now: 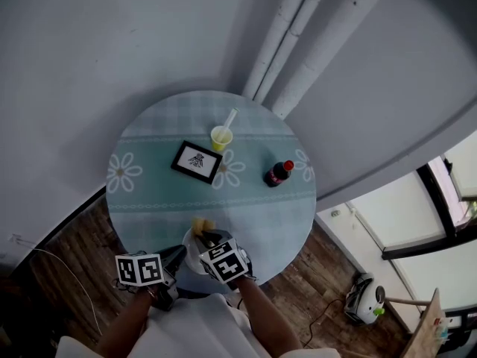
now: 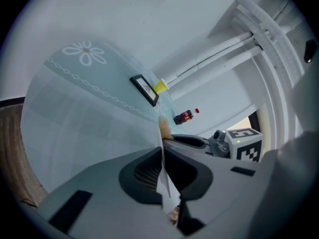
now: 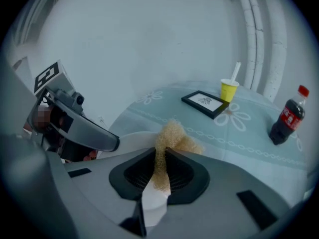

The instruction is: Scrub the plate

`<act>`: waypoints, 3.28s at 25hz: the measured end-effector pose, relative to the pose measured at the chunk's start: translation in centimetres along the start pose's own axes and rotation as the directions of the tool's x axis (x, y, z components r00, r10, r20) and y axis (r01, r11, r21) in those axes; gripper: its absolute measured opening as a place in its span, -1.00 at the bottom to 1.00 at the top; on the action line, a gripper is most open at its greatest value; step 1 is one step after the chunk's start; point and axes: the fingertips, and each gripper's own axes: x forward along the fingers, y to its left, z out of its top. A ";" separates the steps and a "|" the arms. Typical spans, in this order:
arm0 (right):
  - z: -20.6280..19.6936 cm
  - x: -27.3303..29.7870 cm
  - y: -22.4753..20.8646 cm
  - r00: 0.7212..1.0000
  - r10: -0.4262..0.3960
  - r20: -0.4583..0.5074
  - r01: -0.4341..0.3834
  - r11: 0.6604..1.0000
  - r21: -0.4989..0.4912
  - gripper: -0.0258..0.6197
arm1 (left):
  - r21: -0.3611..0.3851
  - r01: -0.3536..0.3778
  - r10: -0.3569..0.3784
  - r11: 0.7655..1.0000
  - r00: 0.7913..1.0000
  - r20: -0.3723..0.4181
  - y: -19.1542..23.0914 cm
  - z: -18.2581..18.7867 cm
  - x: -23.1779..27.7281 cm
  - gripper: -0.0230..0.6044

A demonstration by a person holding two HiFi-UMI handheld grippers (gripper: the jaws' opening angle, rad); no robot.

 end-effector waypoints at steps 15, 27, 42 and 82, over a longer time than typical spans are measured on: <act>-0.8 -1.8 5.3 0.993 0.087 -0.083 -0.101 0.978 -0.184 -0.73 | -0.028 0.021 -0.021 0.999 1.000 0.000 0.0 -0.4 -0.1 -0.87; -1.1 -3.5 6.3 0.992 0.124 -0.004 -0.124 0.992 -0.024 -0.73 | -0.036 0.035 -0.034 0.999 0.999 0.018 -0.3 -0.3 -0.1 -0.87; -6.5 -4.3 8.9 0.975 0.194 -0.110 -0.195 0.981 0.001 -0.73 | -0.065 -0.001 0.003 0.998 1.000 0.019 0.7 -0.1 0.2 -0.87; -7.1 -8.3 -5.4 0.957 -0.289 0.029 0.266 0.914 0.307 -0.73 | -0.052 0.002 -0.003 0.999 1.000 -0.012 1.1 -0.6 0.1 -0.87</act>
